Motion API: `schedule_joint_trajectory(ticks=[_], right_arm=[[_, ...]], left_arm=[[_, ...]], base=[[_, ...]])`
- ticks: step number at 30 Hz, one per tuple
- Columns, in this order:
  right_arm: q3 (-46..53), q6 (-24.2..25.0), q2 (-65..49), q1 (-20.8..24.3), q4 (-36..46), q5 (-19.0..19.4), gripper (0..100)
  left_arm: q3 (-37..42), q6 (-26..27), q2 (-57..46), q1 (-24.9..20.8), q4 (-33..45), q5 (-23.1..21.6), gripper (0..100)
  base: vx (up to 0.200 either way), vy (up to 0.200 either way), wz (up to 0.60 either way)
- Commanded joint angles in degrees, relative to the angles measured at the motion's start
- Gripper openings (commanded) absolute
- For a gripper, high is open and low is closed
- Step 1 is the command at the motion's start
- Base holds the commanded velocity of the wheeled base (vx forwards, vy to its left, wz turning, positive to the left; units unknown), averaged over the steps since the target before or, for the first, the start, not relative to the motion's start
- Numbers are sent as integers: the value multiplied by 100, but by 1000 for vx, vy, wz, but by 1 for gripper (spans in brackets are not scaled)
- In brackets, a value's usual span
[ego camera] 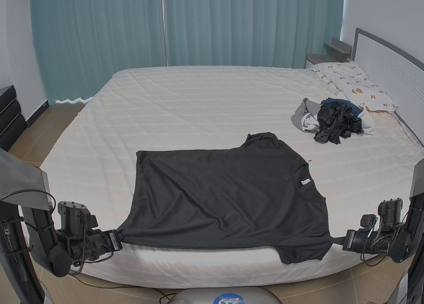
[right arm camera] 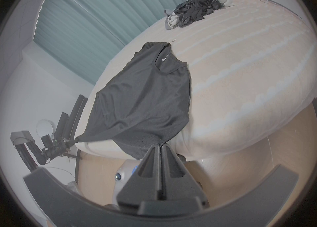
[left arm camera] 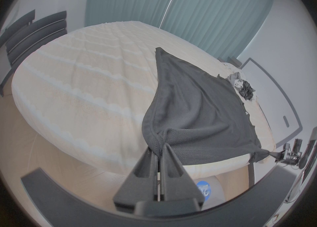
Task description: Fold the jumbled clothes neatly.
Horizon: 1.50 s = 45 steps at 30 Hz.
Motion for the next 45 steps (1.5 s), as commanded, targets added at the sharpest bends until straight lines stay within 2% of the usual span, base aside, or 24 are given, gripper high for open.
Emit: schedule_joint_trajectory(ticks=[1, 7, 12, 15, 22, 31, 38, 42, 45], right_arm=[[99, -306, -706, 1, 528, 47, 0], [99, -587, -934, -8, 1020, 39, 0], [99, -877, -943, -8, 1398, -5, 0], [99, -1159, -926, -8, 1627, -5, 0], [99, -1484, -1145, -25, 2137, -14, 0], [99, -1642, -1400, -43, 2576, -93, 0], [99, -2134, -1646, -52, 3297, -313, 0], [99, -2301, -1655, -52, 3446, -383, 0], [99, -2345, -1681, -52, 3560, -445, 0]], left_arm=[[247, 287, -36, -11, -2, 38, 0], [449, 629, -27, -11, -2, 55, 0], [563, 823, 25, -29, -2, 337, 0], [730, 1130, -1, -38, 24, 372, 0], [730, 1201, 17, -99, 191, 416, 0], [730, 1209, -414, -433, 1167, 424, 0], [730, 1262, -687, -583, 1940, 451, 0], [730, 1614, -836, -609, 2362, 460, 0], [730, 1640, -977, -609, 2476, 451, 0]], base=[[0, 0, 0], [0, 0, 0], [0, 0, 0], [0, 0, 0], [0, 0, 0], [0, 0, 0], [0, 0, 0], [0, 0, 0], [0, 0, 0]])
